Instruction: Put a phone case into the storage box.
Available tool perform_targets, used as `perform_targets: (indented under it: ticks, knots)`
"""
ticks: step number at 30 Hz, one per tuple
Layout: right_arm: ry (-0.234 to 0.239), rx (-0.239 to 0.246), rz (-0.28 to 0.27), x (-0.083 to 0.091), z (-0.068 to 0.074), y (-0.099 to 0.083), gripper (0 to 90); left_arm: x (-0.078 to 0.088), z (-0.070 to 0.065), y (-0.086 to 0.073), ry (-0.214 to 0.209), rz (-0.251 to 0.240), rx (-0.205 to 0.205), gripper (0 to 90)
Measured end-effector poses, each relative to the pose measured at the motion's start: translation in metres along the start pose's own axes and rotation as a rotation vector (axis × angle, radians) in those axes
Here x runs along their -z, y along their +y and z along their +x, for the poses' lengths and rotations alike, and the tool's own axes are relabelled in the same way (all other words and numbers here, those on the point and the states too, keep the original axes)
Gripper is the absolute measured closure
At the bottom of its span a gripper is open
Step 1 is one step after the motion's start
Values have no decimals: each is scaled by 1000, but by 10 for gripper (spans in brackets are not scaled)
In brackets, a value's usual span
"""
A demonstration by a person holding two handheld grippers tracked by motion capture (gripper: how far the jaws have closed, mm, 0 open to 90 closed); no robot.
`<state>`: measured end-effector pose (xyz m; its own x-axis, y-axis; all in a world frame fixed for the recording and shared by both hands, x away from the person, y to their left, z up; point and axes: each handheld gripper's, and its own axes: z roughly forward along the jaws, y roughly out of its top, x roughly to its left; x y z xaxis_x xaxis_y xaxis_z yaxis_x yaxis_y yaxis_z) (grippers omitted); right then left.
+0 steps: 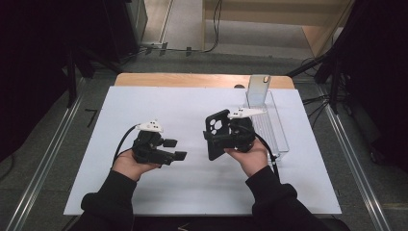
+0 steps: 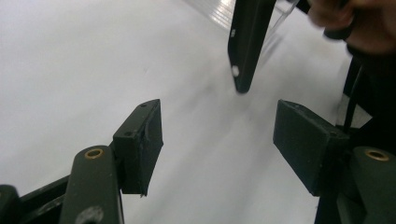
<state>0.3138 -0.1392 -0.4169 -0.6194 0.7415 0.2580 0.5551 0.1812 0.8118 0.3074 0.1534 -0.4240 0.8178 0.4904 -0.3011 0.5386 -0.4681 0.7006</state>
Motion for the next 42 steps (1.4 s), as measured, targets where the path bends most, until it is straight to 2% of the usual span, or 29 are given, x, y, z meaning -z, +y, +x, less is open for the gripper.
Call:
perform_targets:
  ticks: [4,7,10,15,23,34,37,42]
  knots:
    - [22,1,6,6,-5,5,133,1,2,-12,11,13,9,331]
    - [33,-1,3,10,-8,8,133,3,3,-20,2,8,21,330]
    - [32,1,3,15,-12,12,133,3,4,-27,13,11,33,330]
    - [30,4,6,24,-19,19,133,6,5,-35,21,20,46,330]
    - [28,-33,-5,43,-36,33,133,13,7,-43,45,15,73,330]
    - [-27,-57,-67,75,-61,55,135,18,6,-51,61,7,100,330]
    - [-57,-45,-75,80,-65,59,135,19,7,-53,66,8,105,330]
    - [-92,-65,-82,82,-77,64,135,21,8,-56,72,6,118,330]
